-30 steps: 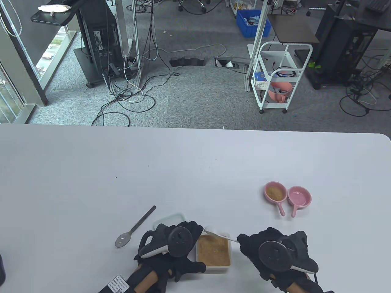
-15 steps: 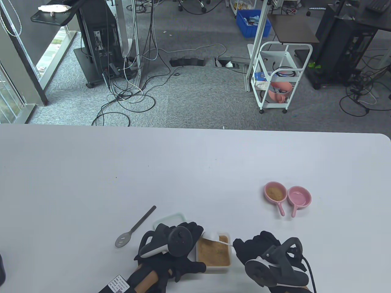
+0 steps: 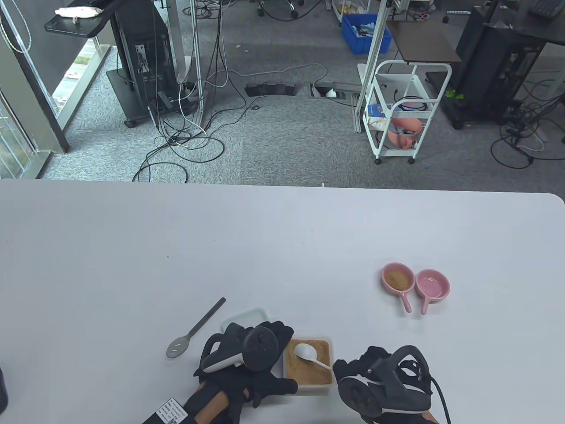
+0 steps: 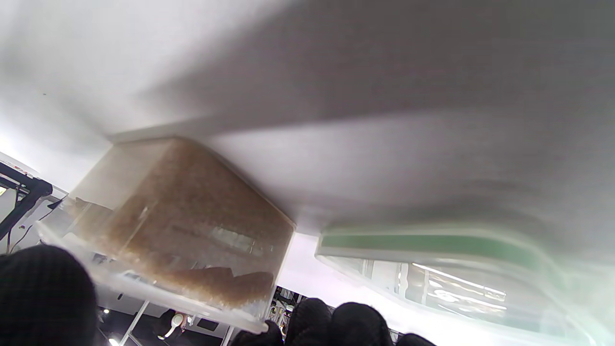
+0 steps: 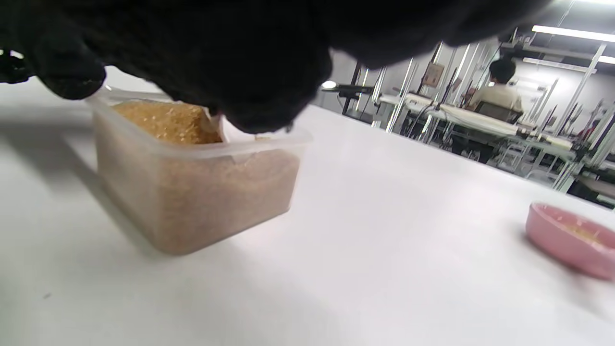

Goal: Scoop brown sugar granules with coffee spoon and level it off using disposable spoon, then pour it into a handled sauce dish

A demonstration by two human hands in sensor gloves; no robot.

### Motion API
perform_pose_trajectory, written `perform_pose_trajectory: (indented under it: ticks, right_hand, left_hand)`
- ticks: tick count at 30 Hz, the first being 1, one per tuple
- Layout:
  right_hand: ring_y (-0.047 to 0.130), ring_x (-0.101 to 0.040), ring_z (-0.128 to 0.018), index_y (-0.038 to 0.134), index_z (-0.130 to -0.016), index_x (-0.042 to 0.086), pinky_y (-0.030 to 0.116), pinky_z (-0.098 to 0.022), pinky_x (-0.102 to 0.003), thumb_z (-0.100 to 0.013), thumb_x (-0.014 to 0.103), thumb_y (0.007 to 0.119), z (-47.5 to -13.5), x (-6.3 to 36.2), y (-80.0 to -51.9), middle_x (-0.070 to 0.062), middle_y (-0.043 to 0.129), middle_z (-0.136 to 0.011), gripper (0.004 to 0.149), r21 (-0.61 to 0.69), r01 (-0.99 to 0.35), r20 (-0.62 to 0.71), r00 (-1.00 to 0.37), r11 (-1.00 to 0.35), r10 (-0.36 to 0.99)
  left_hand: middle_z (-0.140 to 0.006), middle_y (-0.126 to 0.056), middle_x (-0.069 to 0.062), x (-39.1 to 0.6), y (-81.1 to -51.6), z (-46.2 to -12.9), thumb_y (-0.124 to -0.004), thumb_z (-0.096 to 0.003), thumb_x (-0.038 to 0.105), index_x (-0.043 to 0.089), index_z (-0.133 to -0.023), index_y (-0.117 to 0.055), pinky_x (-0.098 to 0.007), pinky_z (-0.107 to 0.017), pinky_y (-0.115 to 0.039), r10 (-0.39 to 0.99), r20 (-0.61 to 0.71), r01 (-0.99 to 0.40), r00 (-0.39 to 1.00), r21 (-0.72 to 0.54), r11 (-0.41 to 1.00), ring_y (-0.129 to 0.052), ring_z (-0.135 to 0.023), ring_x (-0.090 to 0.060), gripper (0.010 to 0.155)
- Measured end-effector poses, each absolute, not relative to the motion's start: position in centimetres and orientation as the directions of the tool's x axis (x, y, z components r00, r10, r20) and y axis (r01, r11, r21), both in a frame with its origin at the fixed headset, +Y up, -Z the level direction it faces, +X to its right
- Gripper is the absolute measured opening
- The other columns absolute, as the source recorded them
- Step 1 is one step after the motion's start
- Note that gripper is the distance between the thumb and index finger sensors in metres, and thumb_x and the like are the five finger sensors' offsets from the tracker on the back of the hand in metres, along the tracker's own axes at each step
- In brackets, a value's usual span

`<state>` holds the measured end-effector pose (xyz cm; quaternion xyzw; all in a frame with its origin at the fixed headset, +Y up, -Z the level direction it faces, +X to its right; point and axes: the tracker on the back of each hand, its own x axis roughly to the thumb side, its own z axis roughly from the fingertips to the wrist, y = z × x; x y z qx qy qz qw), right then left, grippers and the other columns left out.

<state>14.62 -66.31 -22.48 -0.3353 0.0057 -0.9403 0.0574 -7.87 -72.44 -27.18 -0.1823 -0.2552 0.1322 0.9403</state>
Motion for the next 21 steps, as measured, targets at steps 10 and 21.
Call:
perform_pose_trajectory:
  ticks: [10,21]
  right_hand:
    - [0.091,-0.019,-0.003,0.096,-0.077,0.011,0.082,-0.025,-0.044,-0.043,0.037,0.089,-25.4,17.2,-67.3,0.001,0.102,-0.03,0.043,0.318,-0.123,0.53,-0.799,-0.94,0.284]
    - [0.091,-0.017,-0.001,0.097,-0.077,0.011,0.083,-0.022,-0.043,-0.044,0.038,0.088,-28.6,20.8,-70.1,0.002,0.102,-0.029,0.043,0.63,-0.388,0.225,-0.737,-0.672,0.637]
  left_hand:
    - [-0.124,-0.033,0.001,-7.9,-72.4,-27.2,-0.07,-0.0328,0.084,0.031,-0.116,-0.028,-0.051,-0.084,-0.04,0.335,0.433,-0.15,0.837,-0.407,0.901,-0.043,-0.119,-0.033,0.107]
    - [-0.124,-0.034,0.001,-7.8,-72.5,-27.2,-0.07,-0.0328,0.084,0.031,-0.116,-0.028,-0.051,-0.085,-0.04,0.324,0.439,-0.14,0.838,-0.401,0.905,-0.043,-0.119,-0.033,0.107]
